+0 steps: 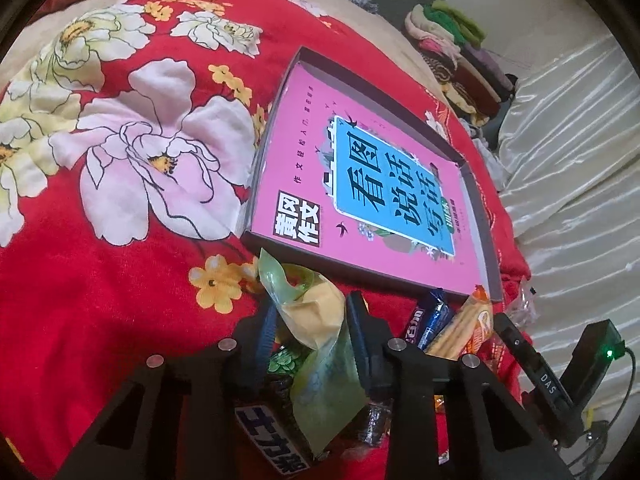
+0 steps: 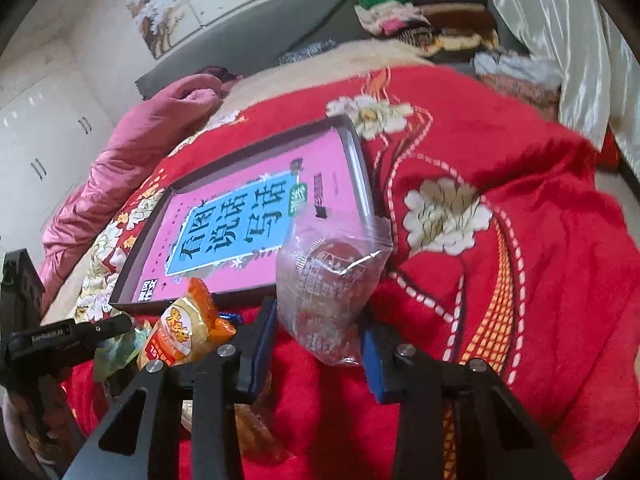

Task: Organize snacks
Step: 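Grasp the green-and-white snack with the left tool while the right tool grasps the clear pastry bag, then carry both snacks over the tray and lower them onto the pink book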

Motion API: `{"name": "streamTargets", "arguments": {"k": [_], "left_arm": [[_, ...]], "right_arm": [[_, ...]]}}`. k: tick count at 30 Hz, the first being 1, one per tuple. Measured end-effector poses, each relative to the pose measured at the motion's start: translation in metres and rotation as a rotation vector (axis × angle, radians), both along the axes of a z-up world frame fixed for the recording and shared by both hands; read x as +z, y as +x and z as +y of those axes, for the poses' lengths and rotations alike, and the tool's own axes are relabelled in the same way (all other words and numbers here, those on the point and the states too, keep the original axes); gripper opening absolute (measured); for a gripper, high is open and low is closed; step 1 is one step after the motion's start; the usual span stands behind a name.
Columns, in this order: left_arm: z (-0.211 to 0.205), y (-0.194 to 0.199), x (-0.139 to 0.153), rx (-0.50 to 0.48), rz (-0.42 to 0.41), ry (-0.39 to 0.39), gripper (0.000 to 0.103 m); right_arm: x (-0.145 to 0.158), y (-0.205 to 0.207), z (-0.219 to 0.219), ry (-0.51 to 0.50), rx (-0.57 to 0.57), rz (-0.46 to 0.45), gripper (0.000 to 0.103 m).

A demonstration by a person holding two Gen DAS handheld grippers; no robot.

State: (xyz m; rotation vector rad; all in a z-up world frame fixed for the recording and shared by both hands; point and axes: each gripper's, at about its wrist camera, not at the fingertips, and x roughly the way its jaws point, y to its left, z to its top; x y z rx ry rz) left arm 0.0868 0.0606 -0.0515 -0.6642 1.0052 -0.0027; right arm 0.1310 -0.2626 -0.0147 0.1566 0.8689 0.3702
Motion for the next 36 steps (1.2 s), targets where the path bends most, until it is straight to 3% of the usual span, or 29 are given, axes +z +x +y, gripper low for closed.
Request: {"name": "streamTargets", "arguments": {"k": [12, 24, 36], "left_arm": [[-0.005, -0.012, 0.027, -0.045, -0.077, 0.037, 0.034], [-0.004, -0.009, 0.055, -0.035, -0.178, 0.109, 0.033], [0.001, 0.014, 0.061, -0.003, -0.211, 0.161, 0.033]], "right_arm": [[0.020, -0.010, 0.009, -0.018, 0.051, -0.118, 0.039], [0.027, -0.001, 0.019, -0.007, 0.104, -0.164, 0.039], [0.031, 0.021, 0.017, -0.018, 0.079, -0.189, 0.039]]}}
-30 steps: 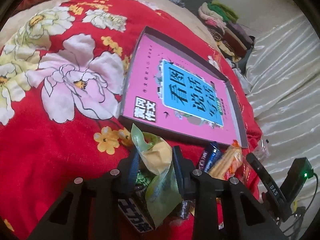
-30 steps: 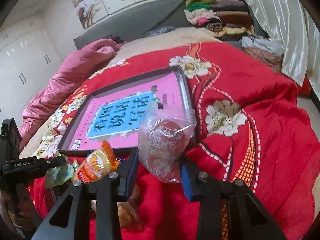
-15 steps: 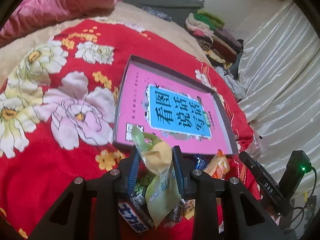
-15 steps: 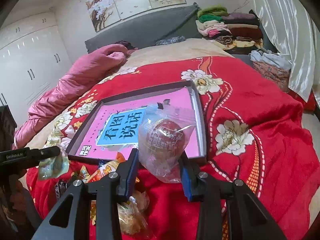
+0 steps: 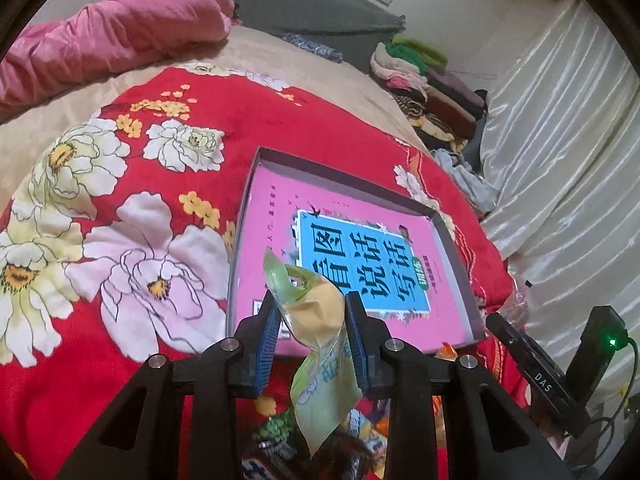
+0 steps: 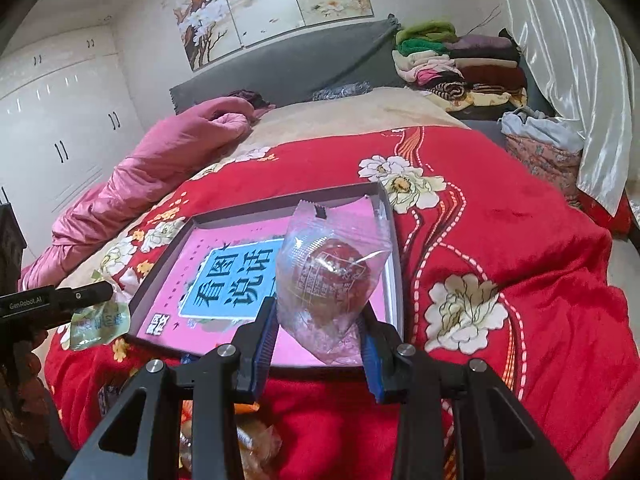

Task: Organize snacks
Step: 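Carry both snacks over the tray and lower them onto the pink book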

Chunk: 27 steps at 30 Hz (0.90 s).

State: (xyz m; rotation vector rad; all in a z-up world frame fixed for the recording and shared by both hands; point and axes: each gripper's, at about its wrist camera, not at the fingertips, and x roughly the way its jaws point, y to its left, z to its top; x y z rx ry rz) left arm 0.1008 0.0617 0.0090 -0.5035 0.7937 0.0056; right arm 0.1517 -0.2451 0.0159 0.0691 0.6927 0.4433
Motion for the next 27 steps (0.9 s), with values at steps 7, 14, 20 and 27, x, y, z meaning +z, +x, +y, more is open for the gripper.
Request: {"name": "streamTargets", "arguments": {"k": [7, 14, 20, 27], "left_arm": [[0.001, 0.014, -0.007, 0.001, 0.001, 0.008, 0.033], [-0.003, 0.026, -0.012, -0.020, -0.004, 0.031, 0.033], [-0.007, 0.035, -0.021, -0.048, 0.016, 0.040, 0.033], [-0.006, 0.041, -0.027, -0.066, 0.028, 0.043, 0.033]], "right_arm": [[-0.004, 0.011, 0.005, -0.016, 0.006, 0.002, 0.039], [-0.011, 0.020, 0.008, -0.037, 0.001, 0.012, 0.039], [-0.020, 0.028, 0.012, -0.068, 0.008, 0.041, 0.039], [-0.032, 0.034, 0.015, -0.098, 0.018, 0.084, 0.039]]}}
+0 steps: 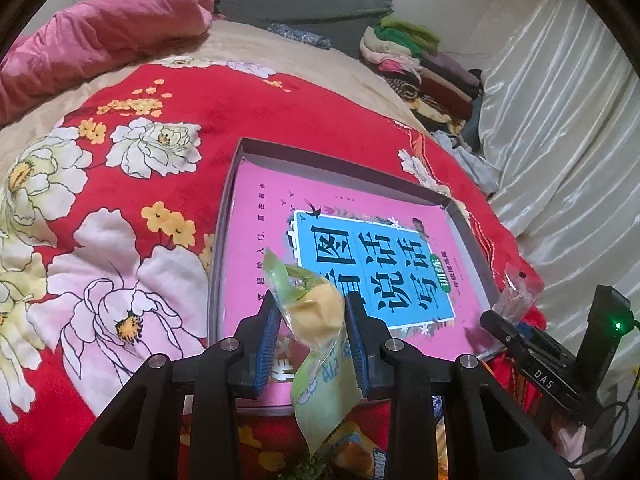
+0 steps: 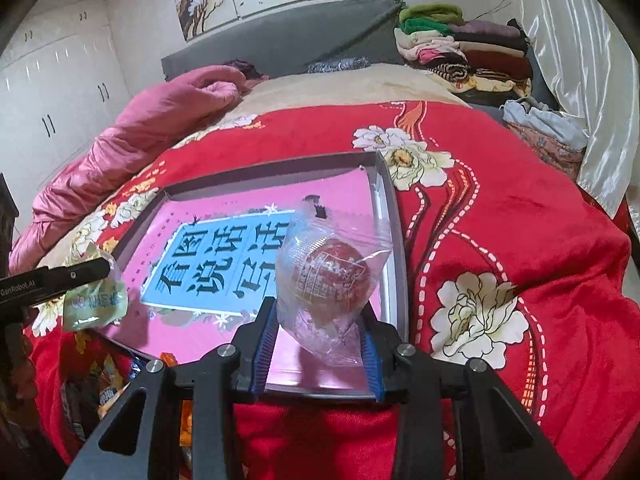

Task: Organize snacks
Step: 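Carry both snacks over the tray and lower them onto the pink book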

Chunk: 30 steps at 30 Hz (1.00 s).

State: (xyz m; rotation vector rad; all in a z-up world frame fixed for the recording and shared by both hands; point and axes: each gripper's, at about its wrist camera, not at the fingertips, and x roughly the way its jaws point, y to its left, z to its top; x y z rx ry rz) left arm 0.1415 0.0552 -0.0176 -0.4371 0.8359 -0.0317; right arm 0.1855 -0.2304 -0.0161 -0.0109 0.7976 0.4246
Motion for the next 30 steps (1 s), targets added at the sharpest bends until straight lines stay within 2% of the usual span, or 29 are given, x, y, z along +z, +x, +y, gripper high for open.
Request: {"name": "streamTargets", "arguments": {"k": [15, 25, 30], "left_arm": [[-0.001, 0.010, -0.012, -0.045, 0.050, -0.005, 0.034], [0.004, 0.013, -0.014, -0.082, 0.091, -0.010, 0.034], [0.005, 0.012, -0.014, -0.099, 0.094, -0.003, 0.034]], "right_arm": [[-0.005, -0.005, 0.003, -0.058, 0.027, 0.032, 0.039], [-0.006, -0.002, 0.008, -0.087, -0.012, 0.066, 0.040], [-0.005, -0.001, 0.009, -0.081, -0.035, 0.077, 0.044]]}}
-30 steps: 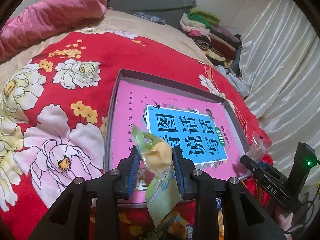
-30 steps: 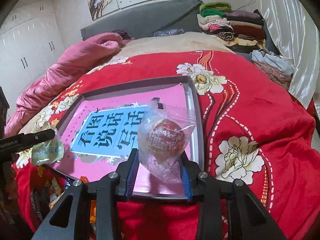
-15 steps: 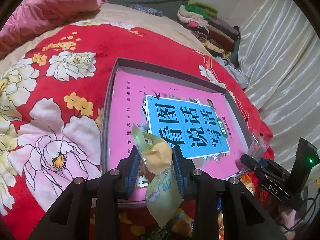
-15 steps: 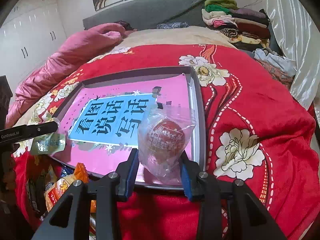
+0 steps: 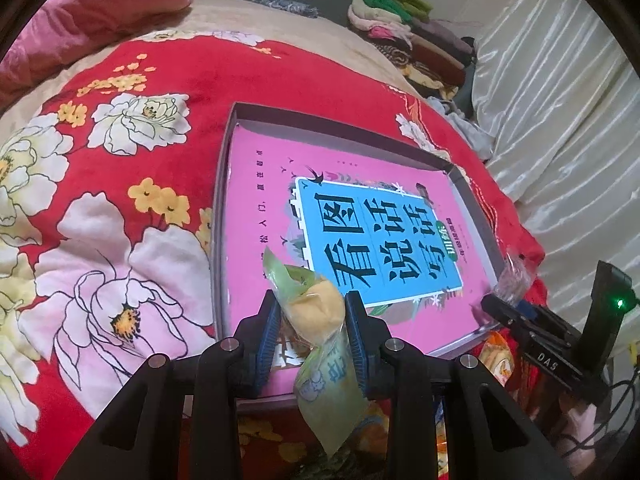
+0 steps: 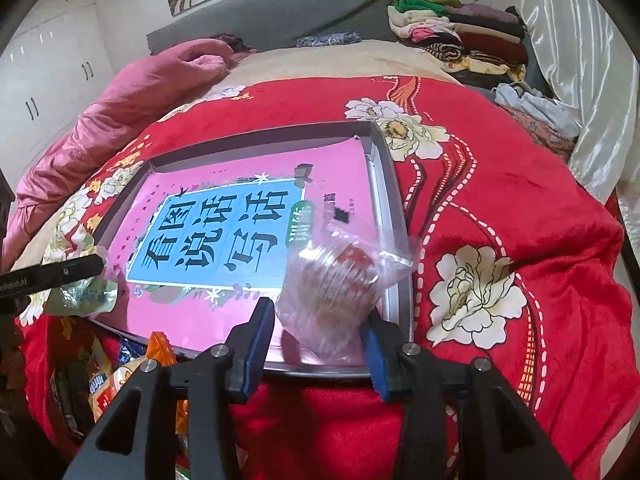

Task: Organize snacks
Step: 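Carry both snacks over the tray and lower them onto the pink book, then open both tools to release the snacks and pull back toward the pile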

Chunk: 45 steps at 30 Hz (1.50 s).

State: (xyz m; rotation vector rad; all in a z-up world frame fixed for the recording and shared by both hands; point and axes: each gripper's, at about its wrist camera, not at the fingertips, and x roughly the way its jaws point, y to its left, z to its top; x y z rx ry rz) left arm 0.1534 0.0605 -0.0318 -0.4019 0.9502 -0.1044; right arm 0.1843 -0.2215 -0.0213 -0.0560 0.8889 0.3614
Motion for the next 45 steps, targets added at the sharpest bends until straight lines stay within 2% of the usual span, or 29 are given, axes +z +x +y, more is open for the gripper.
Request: {"name": "streamTargets", "arguments": {"k": [6, 14, 17, 24, 29, 34, 45], "left_arm": [[0.001, -0.002, -0.004, -0.017, 0.012, -0.006, 0.033], [-0.003, -0.003, 0.001, -0.037, -0.005, -0.020, 0.033], [-0.002, -0.002, 0.000, -0.040, 0.000, -0.030, 0.034], [0.001, -0.006, 0.005, -0.051, -0.013, -0.032, 0.046], [0.005, -0.008, 0.008, -0.049, -0.018, -0.038, 0.048], [0.007, -0.009, 0.011, -0.043, -0.025, -0.043, 0.060], [0.014, -0.016, 0.028, -0.064, -0.057, 0.004, 0.065]], "right_arm": [[0.001, -0.001, 0.005, -0.013, -0.011, 0.006, 0.051], [0.006, -0.003, 0.001, 0.007, -0.040, 0.016, 0.054], [0.010, -0.005, 0.000, 0.006, -0.041, 0.017, 0.059], [0.022, -0.011, -0.010, 0.053, -0.070, 0.010, 0.061], [0.031, -0.015, -0.011, 0.074, -0.080, -0.006, 0.064], [0.039, -0.018, -0.004, 0.079, -0.063, -0.017, 0.066], [0.055, -0.033, 0.000, 0.096, -0.055, -0.049, 0.069]]}}
